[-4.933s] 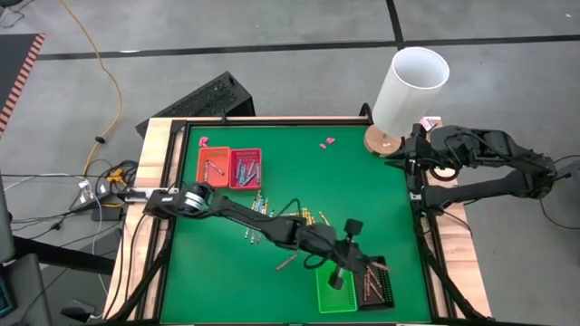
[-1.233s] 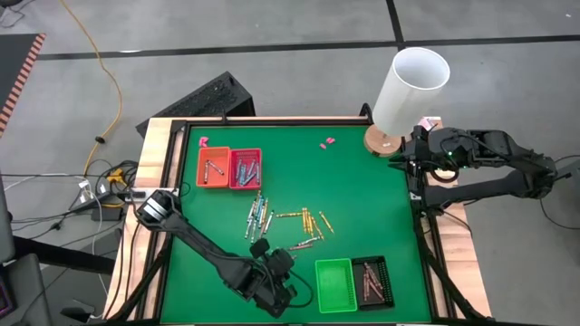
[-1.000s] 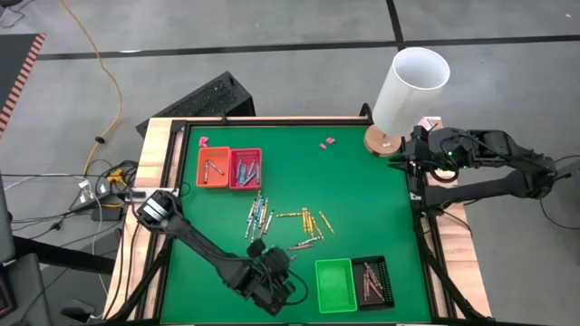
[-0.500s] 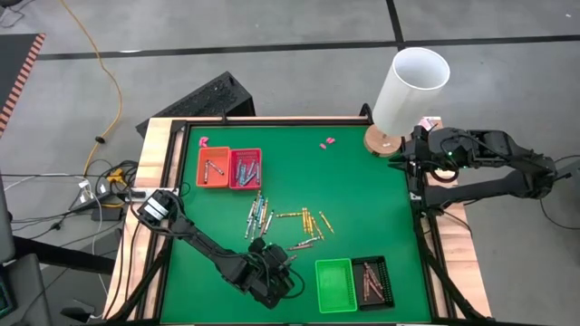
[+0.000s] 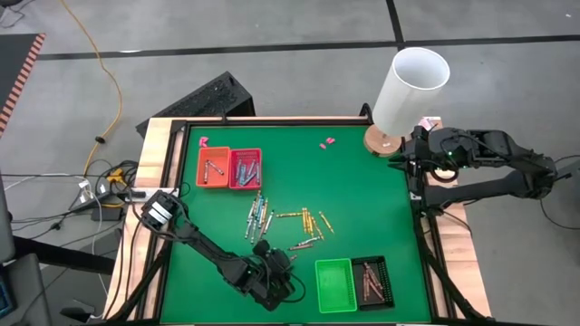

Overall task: Sort crayons
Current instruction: Put the brown crayon into the black bin

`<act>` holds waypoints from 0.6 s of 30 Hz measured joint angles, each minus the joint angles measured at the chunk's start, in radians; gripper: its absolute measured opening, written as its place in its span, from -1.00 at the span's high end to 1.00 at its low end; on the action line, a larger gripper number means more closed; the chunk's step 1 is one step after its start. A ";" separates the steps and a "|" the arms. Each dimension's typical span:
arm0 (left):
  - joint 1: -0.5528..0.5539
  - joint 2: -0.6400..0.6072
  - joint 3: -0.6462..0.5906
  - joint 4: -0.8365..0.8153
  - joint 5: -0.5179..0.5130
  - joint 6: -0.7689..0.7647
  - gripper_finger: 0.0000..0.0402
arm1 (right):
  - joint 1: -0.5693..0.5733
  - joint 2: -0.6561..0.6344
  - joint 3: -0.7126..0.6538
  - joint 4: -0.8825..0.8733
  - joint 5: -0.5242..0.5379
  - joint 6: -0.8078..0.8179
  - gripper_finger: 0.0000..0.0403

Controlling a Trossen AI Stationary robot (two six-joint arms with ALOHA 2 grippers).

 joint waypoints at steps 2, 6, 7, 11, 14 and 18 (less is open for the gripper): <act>-0.001 0.021 0.003 -0.003 0.001 -0.011 0.13 | 0.000 0.000 0.000 0.001 0.000 0.000 0.66; -0.001 0.029 0.005 -0.021 -0.009 -0.060 0.14 | 0.000 0.000 0.000 0.004 0.000 0.000 0.66; -0.001 0.028 0.005 -0.038 -0.009 -0.070 0.14 | 0.000 0.000 0.000 0.005 0.000 0.000 0.66; 0.000 0.029 0.006 -0.087 -0.008 -0.100 0.31 | 0.000 0.000 0.000 0.006 0.000 0.000 0.66; 0.003 0.031 0.007 -0.114 0.010 -0.126 0.58 | 0.000 0.000 0.000 0.006 0.000 0.001 0.66; 0.003 0.032 0.007 -0.128 0.015 -0.138 0.93 | 0.000 0.000 0.000 0.006 0.000 0.001 0.66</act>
